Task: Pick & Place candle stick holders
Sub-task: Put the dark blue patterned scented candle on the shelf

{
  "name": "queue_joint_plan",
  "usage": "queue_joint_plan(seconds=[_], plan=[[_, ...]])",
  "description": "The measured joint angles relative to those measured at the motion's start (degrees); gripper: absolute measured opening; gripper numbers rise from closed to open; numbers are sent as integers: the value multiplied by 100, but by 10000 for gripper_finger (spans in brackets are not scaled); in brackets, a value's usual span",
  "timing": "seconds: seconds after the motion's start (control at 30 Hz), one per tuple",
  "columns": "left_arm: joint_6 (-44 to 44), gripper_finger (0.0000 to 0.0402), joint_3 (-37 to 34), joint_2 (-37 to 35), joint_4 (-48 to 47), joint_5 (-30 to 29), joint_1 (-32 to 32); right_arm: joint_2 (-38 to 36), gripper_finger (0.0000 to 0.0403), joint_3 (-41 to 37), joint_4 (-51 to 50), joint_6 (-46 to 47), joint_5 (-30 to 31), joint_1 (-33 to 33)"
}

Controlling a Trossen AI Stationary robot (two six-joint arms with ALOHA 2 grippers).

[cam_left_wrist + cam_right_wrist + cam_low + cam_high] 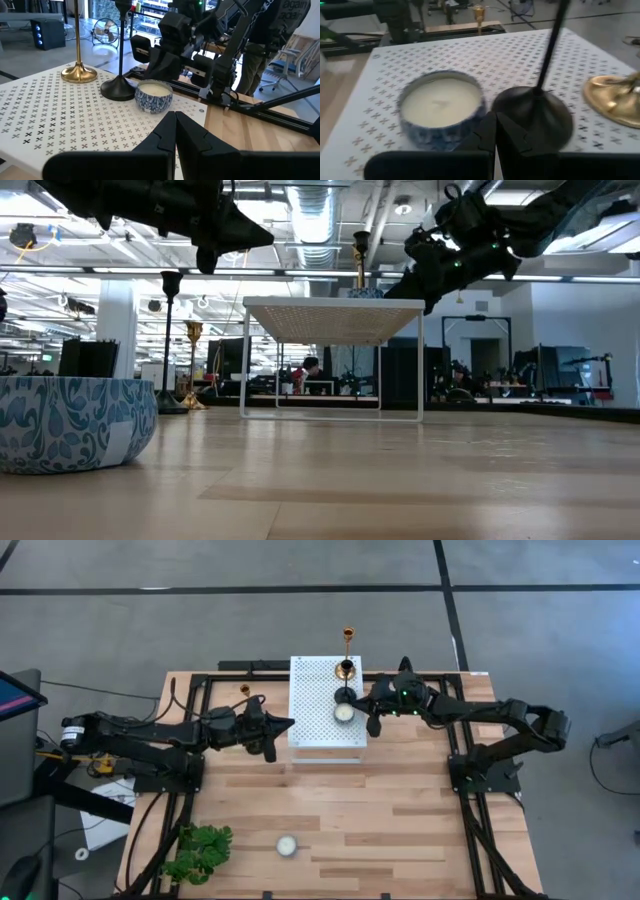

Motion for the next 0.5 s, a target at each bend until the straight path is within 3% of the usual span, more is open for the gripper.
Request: queue_joint_plan(seconds=[0.2, 0.33, 0.5], plan=[[-7, 6, 0, 0, 2, 2, 0, -2, 0, 0, -92, 44, -324, 78], [-499, 6, 0, 1, 2, 17, 15, -69, 0, 0, -155, 89, -300, 170], [-728, 4, 0, 330, 6, 7, 35, -517, 0, 0, -349, 90, 532, 328]])
